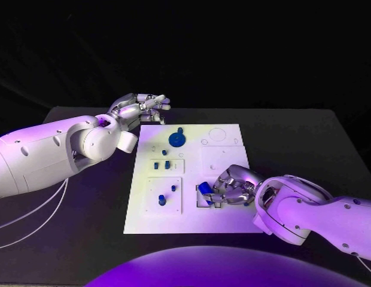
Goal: Assemble the parts on the task board
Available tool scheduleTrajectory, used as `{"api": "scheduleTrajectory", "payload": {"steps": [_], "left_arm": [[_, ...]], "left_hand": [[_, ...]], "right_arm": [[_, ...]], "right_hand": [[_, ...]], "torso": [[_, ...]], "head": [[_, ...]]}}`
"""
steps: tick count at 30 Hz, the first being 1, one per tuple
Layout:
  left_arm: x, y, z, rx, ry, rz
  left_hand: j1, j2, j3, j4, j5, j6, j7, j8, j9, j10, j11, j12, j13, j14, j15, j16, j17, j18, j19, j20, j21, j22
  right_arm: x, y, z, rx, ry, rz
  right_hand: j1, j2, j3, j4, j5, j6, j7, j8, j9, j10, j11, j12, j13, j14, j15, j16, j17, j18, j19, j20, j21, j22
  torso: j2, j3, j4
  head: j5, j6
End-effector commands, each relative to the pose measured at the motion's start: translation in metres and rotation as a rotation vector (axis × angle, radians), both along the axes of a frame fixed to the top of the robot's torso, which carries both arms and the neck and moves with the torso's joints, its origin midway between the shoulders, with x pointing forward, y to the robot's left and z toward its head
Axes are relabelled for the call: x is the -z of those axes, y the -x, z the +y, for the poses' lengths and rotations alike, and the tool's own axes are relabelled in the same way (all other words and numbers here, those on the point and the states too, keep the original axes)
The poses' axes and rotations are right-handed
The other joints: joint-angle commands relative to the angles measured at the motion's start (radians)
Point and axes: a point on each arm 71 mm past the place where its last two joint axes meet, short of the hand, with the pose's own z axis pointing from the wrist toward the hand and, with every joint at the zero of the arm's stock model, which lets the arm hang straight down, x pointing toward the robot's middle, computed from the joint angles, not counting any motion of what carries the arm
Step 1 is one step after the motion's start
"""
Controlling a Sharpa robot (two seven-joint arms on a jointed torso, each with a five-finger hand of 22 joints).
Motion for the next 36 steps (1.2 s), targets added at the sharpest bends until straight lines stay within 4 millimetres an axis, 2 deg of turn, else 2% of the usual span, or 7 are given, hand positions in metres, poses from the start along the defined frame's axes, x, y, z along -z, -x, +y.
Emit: {"api": "scheduleTrajectory", "payload": {"steps": [1,9,13,17,22,26,36], "left_arm": [[-0.0013,0.0007,-0.0021,0.013,0.013,-0.001],[-0.0013,0.001,-0.0017,0.013,0.013,0.0],[-0.0014,0.0011,-0.0016,0.012,0.013,0.0],[-0.0015,0.0012,-0.0012,0.012,0.012,0.0],[-0.0016,0.0013,-0.0005,0.009,0.011,0.0],[-0.0017,0.0013,-0.0003,0.006,0.01,-0.002],[-0.0017,0.0015,0.0004,0.006,0.009,-0.001]], "left_hand": [[-0.001,0.007,-0.007,-0.002,0.006,-0.007,-0.002,0.006,0.001,-0.007,0.002,0.002,0.002,-0.009,0.0,-0.005,-0.001,0.009,0.007,-0.002,-0.007,-0.002],[-0.001,0.007,-0.007,-0.002,0.006,-0.007,-0.002,0.006,0.001,-0.007,0.002,0.002,0.002,-0.009,0.0,-0.005,-0.001,0.009,0.007,-0.002,-0.007,-0.002],[-0.001,0.007,-0.007,-0.002,0.006,-0.007,-0.002,0.006,0.001,-0.007,0.002,0.002,0.002,-0.009,0.0,-0.005,-0.001,0.009,0.007,-0.002,-0.007,-0.002],[0.0,0.007,-0.008,-0.001,0.006,-0.008,-0.002,0.006,0.001,-0.008,0.002,0.002,0.002,-0.009,0.0,-0.005,-0.001,0.009,0.008,-0.002,-0.007,-0.002],[0.0,0.007,-0.008,-0.001,0.006,-0.008,-0.002,0.006,0.001,-0.008,0.002,0.002,0.002,-0.009,0.0,-0.005,-0.001,0.009,0.008,-0.002,-0.007,-0.002],[0.0,0.008,-0.009,-0.001,0.007,-0.009,-0.002,0.006,0.001,-0.008,0.002,0.002,0.002,-0.009,0.0,-0.004,-0.001,0.009,0.008,-0.002,-0.008,-0.002],[0.0,0.008,-0.009,-0.001,0.007,-0.009,-0.002,0.006,0.001,-0.008,0.002,0.002,0.002,-0.009,0.0,-0.004,-0.001,0.009,0.008,-0.002,-0.008,-0.002]], "right_arm": [[0.0019,-0.0002,0.0007,-0.02,0.024,-0.002],[0.0038,-0.0031,0.0019,-0.023,0.034,-0.018],[0.0044,-0.0035,0.0038,-0.034,0.031,-0.02],[0.0043,-0.0037,0.004,-0.035,0.028,-0.024],[0.0039,-0.0051,0.0025,-0.013,0.027,-0.036],[0.0035,-0.0057,0.0018,-0.002,0.024,-0.044],[0.0018,-0.0042,0.003,-0.007,0.013,-0.052]], "right_hand": [[-0.011,-0.001,0.006,0.0,-0.007,0.066,-0.054,0.006,0.004,0.037,-0.007,0.004,0.156,0.102,-0.01,0.003,0.255,-0.006,0.074,-0.01,0.004,0.242],[-0.07,-0.008,0.005,0.001,-0.033,0.074,-0.054,0.004,0.01,0.036,-0.008,0.001,0.157,0.102,-0.012,0.003,0.254,-0.005,0.073,-0.014,0.002,0.241],[-0.106,-0.026,-0.013,0.001,-0.111,0.077,-0.055,0.004,0.018,0.036,-0.009,-0.002,0.157,0.102,-0.012,0.003,0.253,-0.005,0.072,-0.014,0.0,0.241],[-0.118,-0.034,-0.029,0.002,-0.141,0.078,-0.055,0.004,0.023,0.035,-0.009,-0.005,0.156,0.102,-0.012,0.003,0.254,-0.004,0.071,-0.014,-0.001,0.24],[-0.177,-0.031,-0.101,0.006,-0.258,0.07,-0.051,-0.002,0.036,0.013,-0.005,-0.046,0.125,0.101,-0.01,0.002,0.251,-0.001,0.064,-0.012,-0.016,0.236],[-0.232,-0.003,-0.179,0.004,-0.214,0.058,-0.046,-0.008,0.044,0.001,-0.001,-0.07,0.107,0.102,-0.005,0.002,0.253,0.001,0.06,-0.008,-0.026,0.233],[-0.22,0.004,-0.205,0.003,-0.206,0.057,-0.046,-0.009,0.048,0.001,0.0,-0.071,0.107,0.102,-0.005,0.003,0.254,0.001,0.06,-0.007,-0.026,0.233]], "torso": [[0.0,0.0009,0.0002],[0.0,0.0007,0.0003],[0.001,0.0007,0.0],[0.001,0.0004,0.0005],[-0.001,0.0001,-0.0004],[-0.001,0.0003,-0.0002],[-0.001,0.0005,-0.0008]], "head": [[0.001,0.0],[0.001,0.0],[0.002,0.0],[0.001,0.0],[0.003,0.0],[0.004,0.0],[0.003,0.0]]}}
